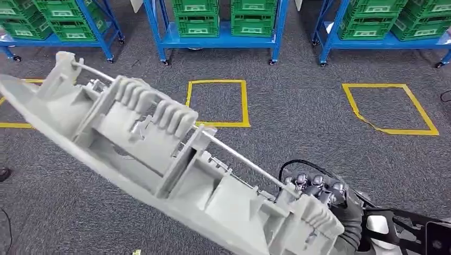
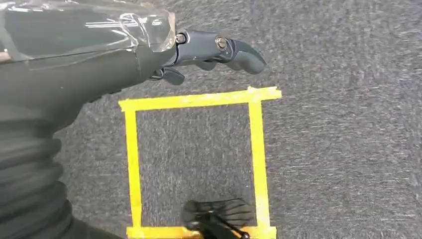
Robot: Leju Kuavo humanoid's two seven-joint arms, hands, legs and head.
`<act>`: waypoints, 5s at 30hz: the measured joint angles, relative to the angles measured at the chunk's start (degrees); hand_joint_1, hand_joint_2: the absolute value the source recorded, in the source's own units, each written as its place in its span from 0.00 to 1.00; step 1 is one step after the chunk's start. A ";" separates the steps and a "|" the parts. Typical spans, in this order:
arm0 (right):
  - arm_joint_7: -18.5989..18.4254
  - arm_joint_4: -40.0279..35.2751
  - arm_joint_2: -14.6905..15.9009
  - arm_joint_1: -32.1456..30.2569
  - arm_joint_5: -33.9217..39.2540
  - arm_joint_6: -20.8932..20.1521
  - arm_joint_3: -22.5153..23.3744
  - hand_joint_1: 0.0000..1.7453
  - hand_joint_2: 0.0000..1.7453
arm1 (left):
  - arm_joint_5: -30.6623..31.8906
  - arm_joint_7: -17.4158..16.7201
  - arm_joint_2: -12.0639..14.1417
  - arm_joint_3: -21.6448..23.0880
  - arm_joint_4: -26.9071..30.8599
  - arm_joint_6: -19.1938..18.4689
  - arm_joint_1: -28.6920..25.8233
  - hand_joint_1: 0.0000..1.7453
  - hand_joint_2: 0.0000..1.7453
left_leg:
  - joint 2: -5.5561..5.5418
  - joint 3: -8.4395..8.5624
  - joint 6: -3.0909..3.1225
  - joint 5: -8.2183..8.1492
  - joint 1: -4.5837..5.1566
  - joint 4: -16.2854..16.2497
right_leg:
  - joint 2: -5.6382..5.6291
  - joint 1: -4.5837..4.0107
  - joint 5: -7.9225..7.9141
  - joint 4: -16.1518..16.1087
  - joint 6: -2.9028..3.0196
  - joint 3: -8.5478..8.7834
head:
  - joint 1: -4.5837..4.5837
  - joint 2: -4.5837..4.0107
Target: Take the parts from the cabinet and place them on the table.
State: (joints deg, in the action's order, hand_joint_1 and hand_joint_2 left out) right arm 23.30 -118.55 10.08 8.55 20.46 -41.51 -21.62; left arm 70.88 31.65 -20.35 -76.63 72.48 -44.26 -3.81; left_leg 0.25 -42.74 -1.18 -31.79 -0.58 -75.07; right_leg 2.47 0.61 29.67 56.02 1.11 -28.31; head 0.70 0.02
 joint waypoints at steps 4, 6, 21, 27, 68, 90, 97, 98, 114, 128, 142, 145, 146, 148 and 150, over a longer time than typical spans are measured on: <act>0.00 0.07 0.00 0.94 -0.66 -0.02 -0.31 0.99 1.00 | 0.00 0.39 0.18 -0.57 -0.26 0.00 0.22 0.00 1.00 | 2.53 10.78 1.94 5.11 0.67 16.10 | 1.68 -0.51 -0.04 0.06 -0.11 0.40 | -0.02 -0.02; 0.00 0.17 0.02 1.31 -0.92 0.00 -0.41 0.99 1.00 | 0.17 0.65 0.50 -0.72 -0.31 -0.02 0.73 0.00 1.00 | 4.02 11.62 2.76 4.46 1.71 17.71 | 2.87 -0.72 -0.36 0.09 -0.67 -0.07 | -0.04 0.00; 0.33 0.87 0.55 2.50 -2.56 0.00 -1.44 0.99 1.00 | 0.81 1.09 0.55 -1.75 -2.03 0.22 1.78 0.00 1.00 | -5.79 9.43 2.70 6.20 0.80 17.34 | -5.21 1.04 -1.39 1.44 -2.94 -2.69 | -0.33 0.00; 1.44 1.01 0.63 3.25 -3.17 0.07 -1.92 0.99 1.00 | 1.03 1.25 0.52 -2.73 -2.36 0.66 1.98 0.00 1.00 | -1.81 5.62 0.73 2.96 0.37 11.78 | -2.47 0.95 -1.99 1.56 -1.02 -3.12 | 0.45 0.00; 1.86 2.49 0.02 6.02 -3.10 -0.61 -4.35 0.99 1.00 | 1.42 1.92 0.76 -4.85 -3.93 1.11 3.49 0.00 1.00 | 4.11 7.72 1.58 6.51 1.21 17.25 | 4.02 -0.45 -1.20 1.51 -1.03 -2.94 | 0.59 0.00; 1.84 2.60 0.59 6.71 -2.53 -0.46 -5.42 0.99 1.00 | 0.52 3.21 1.03 -7.04 -4.02 -2.23 3.90 0.00 1.00 | -0.89 0.48 0.08 -0.33 -0.01 2.55 | -1.09 0.19 -2.39 1.93 -0.05 -4.17 | 0.77 -0.02; 0.39 2.62 0.50 7.15 -1.66 0.20 -5.75 0.99 1.00 | 1.14 4.33 1.09 -7.12 -4.35 -3.11 3.86 0.00 1.00 | 3.63 8.36 1.32 6.18 0.91 16.56 | 2.70 -0.89 -1.38 1.93 -0.47 -3.48 | 0.70 -0.02; -0.55 2.69 0.50 7.43 -1.40 0.42 -5.81 0.99 1.00 | 1.29 4.72 1.01 -7.15 -4.35 -3.32 3.72 0.00 1.00 | 3.02 8.22 1.53 6.34 1.04 16.87 | 3.18 -0.80 -1.33 1.91 -0.57 -3.41 | 0.63 -0.02; -2.10 3.80 0.35 7.55 -0.50 0.57 -7.13 0.99 1.00 | 4.26 6.64 0.28 -8.26 -3.17 -5.46 3.69 0.00 1.00 | -2.29 8.84 1.05 5.76 0.30 16.85 | -2.41 0.82 -2.83 3.42 -2.11 -6.31 | 0.31 0.00; -2.08 3.80 0.35 8.24 -1.31 0.81 -8.15 0.99 1.00 | 6.21 8.15 0.13 -9.27 -2.97 -4.85 4.09 0.00 1.00 | 3.76 8.11 2.97 5.18 1.79 15.99 | 1.25 -1.17 -1.98 3.03 0.05 -4.95 | 0.48 -0.02; -1.92 4.63 0.70 8.23 1.14 1.05 -8.09 0.99 1.00 | 7.04 8.41 0.02 -9.38 -3.04 -4.57 4.48 0.00 1.00 | -1.37 10.01 2.64 5.95 0.76 17.80 | -2.18 0.94 -2.96 3.09 -3.59 -6.22 | 0.17 -0.02; -1.88 4.68 0.66 8.24 1.29 0.98 -8.00 0.99 1.00 | 7.08 8.41 0.07 -9.44 -3.02 -4.57 4.44 0.00 1.00 | -1.48 9.56 1.94 5.49 0.89 17.07 | -2.37 0.37 -3.18 2.94 -1.98 -6.05 | 0.15 -0.02; -1.86 4.68 0.66 8.26 1.33 0.96 -8.00 0.99 1.00 | 7.08 8.42 0.02 -9.46 -3.02 -4.57 4.45 0.00 1.00 | -1.46 9.59 1.77 5.52 0.68 17.20 | -2.38 0.18 -3.16 2.95 -1.59 -6.04 | 0.17 -0.02; -1.86 4.68 0.57 8.46 1.36 0.92 -8.00 0.99 1.00 | 7.10 8.41 0.02 -9.51 -3.02 -4.57 4.44 0.00 1.00 | -1.31 8.99 1.09 4.47 0.44 16.10 | -2.16 0.70 -3.33 2.64 -1.09 -5.68 | 0.18 -0.02; -1.68 4.68 0.39 8.47 1.40 0.55 -8.00 0.99 1.00 | 7.10 8.41 0.04 -9.53 -3.02 -4.61 4.47 0.00 1.00 | -1.00 5.70 0.61 0.99 0.24 9.12 | -1.78 0.62 -3.08 2.65 -0.64 -5.41 | 0.63 -0.02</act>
State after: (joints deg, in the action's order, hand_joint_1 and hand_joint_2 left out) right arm 21.62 -113.87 10.47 17.02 21.86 -40.96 -29.62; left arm 77.99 40.06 -20.30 -86.16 69.46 -48.87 0.66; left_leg -0.75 -37.04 -0.57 -30.80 -0.33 -65.94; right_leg 0.69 1.23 26.60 58.66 0.47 -33.72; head 1.33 0.00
